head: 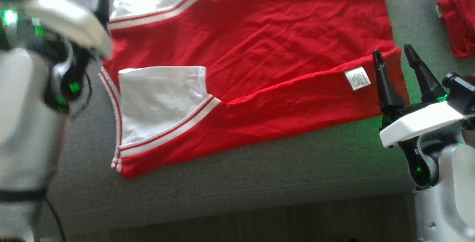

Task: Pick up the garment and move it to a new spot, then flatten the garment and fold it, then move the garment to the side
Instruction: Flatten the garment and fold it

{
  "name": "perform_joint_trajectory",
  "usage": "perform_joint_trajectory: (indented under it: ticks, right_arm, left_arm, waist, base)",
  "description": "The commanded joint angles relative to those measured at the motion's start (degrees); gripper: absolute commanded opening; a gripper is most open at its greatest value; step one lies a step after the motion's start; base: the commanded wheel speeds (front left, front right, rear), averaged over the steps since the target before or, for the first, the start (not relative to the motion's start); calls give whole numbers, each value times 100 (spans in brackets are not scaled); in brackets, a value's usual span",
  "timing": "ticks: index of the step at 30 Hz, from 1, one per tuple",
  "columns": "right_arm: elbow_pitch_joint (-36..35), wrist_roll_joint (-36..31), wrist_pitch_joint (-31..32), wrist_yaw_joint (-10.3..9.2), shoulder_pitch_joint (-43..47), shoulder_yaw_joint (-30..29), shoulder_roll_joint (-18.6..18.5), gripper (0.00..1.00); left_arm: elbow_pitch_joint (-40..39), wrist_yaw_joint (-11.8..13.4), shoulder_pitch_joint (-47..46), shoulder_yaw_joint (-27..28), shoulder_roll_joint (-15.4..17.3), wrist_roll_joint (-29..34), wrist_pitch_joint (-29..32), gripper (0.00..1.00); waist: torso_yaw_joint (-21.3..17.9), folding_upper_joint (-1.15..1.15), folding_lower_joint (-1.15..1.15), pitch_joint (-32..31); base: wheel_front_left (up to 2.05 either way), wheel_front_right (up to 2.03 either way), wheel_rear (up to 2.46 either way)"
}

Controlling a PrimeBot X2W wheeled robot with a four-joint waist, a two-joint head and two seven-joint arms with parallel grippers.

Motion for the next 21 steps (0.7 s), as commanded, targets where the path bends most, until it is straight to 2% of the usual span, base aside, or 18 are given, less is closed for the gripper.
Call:
perform_joint_trajectory:
  ticks: [1,5,11,16,21]
  right_arm:
    - [-156,31,-63,-2,-95,159,-30,100]
    - [-59,59,-168,-2,-269,275,-54,100]
    - [106,120,-313,-2,-452,423,-65,100]
    - [214,179,-421,-2,-562,530,-58,100]
    - [279,219,-511,-2,-633,592,-59,100]
  left_arm:
    - [-65,-54,-302,187,293,36,93,100]
    - [685,-427,-1215,-45,448,121,695,100]
    - [1669,-816,-2160,-248,534,97,1487,100]
    - [2218,-955,-2620,-380,647,143,1938,100]
    - [2648,-927,-2869,-470,738,223,2224,100]
  waist:
    - [-144,0,-1,246]
    - [-278,0,-1,496]
    - [-474,0,-1,748]
    - [-620,0,-1,904]
    - [-711,0,-1,1005]
  base:
    - [0,0,0]
    - [0,0,0]
    - [0,0,0]
    - [0,0,0]
    - [0,0,0]
